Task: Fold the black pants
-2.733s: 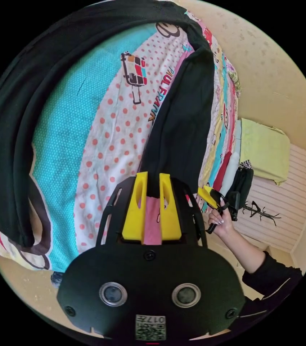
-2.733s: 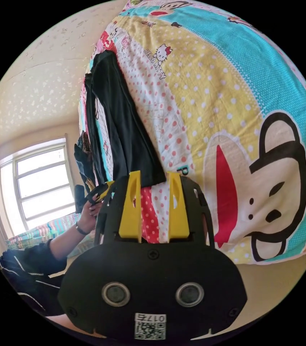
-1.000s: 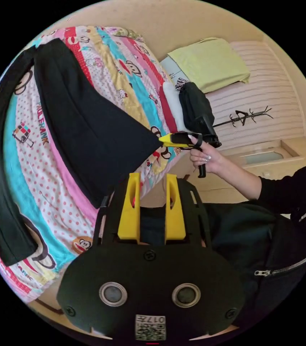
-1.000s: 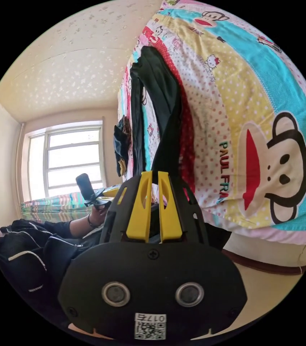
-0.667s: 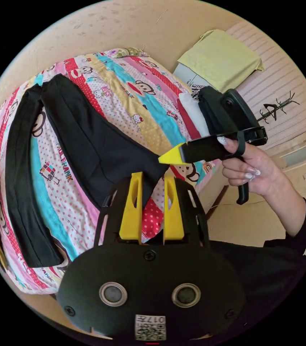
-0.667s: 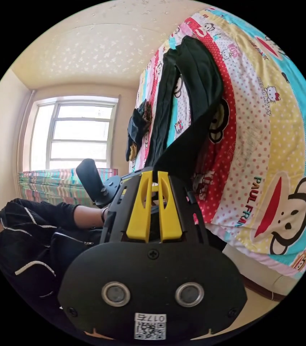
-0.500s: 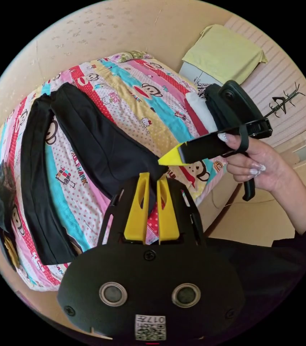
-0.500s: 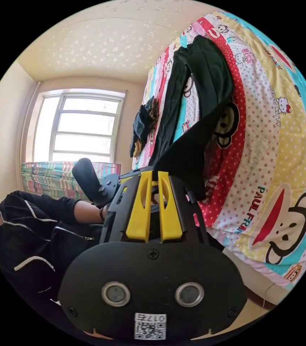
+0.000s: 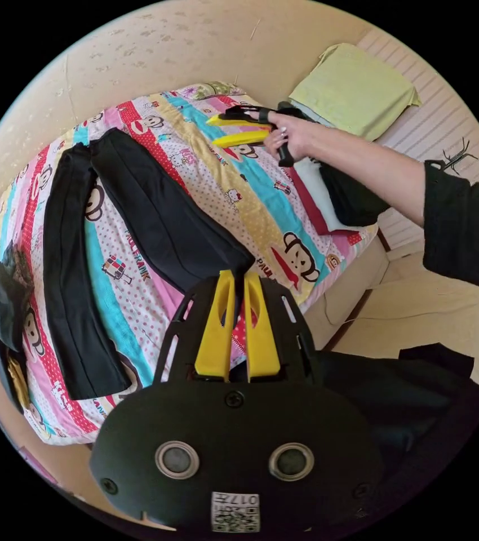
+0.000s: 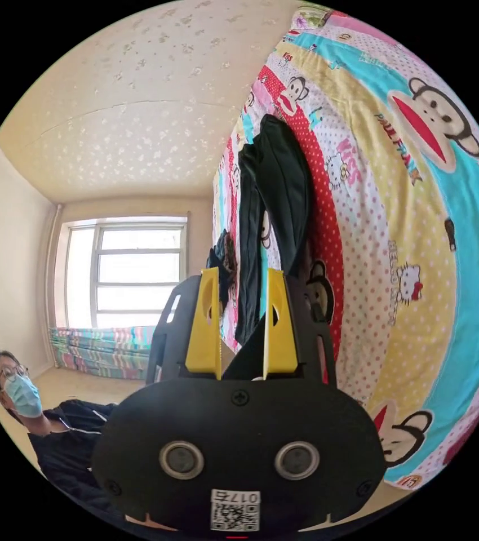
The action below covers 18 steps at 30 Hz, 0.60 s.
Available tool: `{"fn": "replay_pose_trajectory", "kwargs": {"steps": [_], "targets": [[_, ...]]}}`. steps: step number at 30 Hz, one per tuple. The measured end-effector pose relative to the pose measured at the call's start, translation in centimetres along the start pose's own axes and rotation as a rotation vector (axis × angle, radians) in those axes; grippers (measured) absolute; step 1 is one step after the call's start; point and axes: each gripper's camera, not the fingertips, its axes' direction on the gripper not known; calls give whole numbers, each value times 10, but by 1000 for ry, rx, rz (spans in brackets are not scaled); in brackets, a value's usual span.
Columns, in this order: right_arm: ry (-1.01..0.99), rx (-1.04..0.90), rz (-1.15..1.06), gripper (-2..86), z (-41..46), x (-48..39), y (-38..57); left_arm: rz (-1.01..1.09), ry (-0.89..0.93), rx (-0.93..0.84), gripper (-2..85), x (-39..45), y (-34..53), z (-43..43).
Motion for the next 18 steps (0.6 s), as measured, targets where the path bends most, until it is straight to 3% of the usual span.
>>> {"fn": "replay_pose_trajectory", "kwargs": {"steps": [7,11,18], "targets": [[176,-28,42,129,60,63,-127,-106,70,66,30,-6,7,-29],[249,-61,91,141,96,125,-143,-185,140,139,31,-16,11,-54],[250,69,119,124,142,219,-162,-357,302,250,34,-50,23,-91]]}}
